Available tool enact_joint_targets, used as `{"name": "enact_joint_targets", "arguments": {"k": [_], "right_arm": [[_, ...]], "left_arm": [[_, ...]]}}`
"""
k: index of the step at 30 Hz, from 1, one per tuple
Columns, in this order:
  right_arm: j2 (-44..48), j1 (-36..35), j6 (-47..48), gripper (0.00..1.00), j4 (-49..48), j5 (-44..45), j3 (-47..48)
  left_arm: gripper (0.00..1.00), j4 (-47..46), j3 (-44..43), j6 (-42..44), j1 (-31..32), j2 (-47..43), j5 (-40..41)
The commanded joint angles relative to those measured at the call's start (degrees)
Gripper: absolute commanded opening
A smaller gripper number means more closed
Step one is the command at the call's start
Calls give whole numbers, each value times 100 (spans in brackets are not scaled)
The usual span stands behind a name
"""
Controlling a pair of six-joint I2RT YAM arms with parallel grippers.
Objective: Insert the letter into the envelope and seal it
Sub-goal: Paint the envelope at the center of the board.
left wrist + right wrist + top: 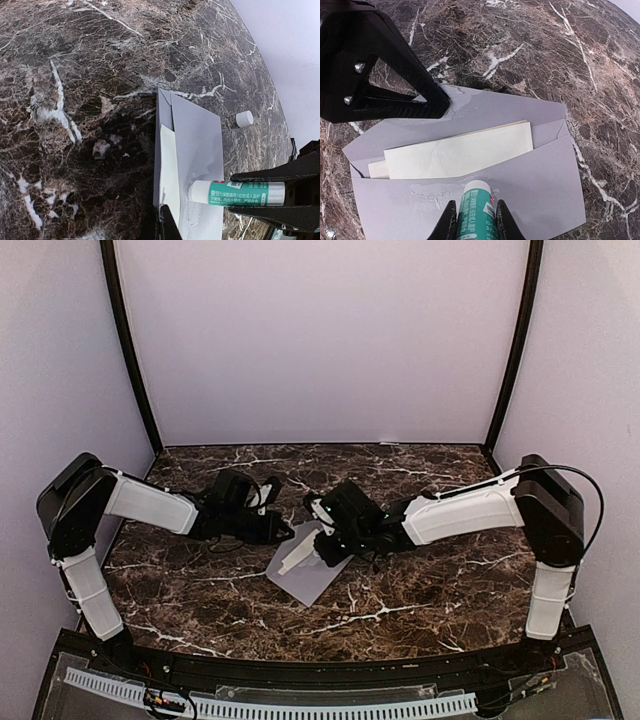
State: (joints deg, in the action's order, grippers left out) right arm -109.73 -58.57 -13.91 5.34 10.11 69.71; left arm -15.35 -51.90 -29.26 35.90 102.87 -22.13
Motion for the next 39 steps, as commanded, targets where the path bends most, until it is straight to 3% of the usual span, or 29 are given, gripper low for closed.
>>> {"name": "enact_joint_targets", "arguments": {"k": [1,39], "right_arm": [[-189,-90,205,0,100,2,214],[-558,-478,389,0,219,-807,601]], "left_arm": [[0,-55,-22,-53,22,9,-112],[0,8,-4,-152,22,132,-82]]}}
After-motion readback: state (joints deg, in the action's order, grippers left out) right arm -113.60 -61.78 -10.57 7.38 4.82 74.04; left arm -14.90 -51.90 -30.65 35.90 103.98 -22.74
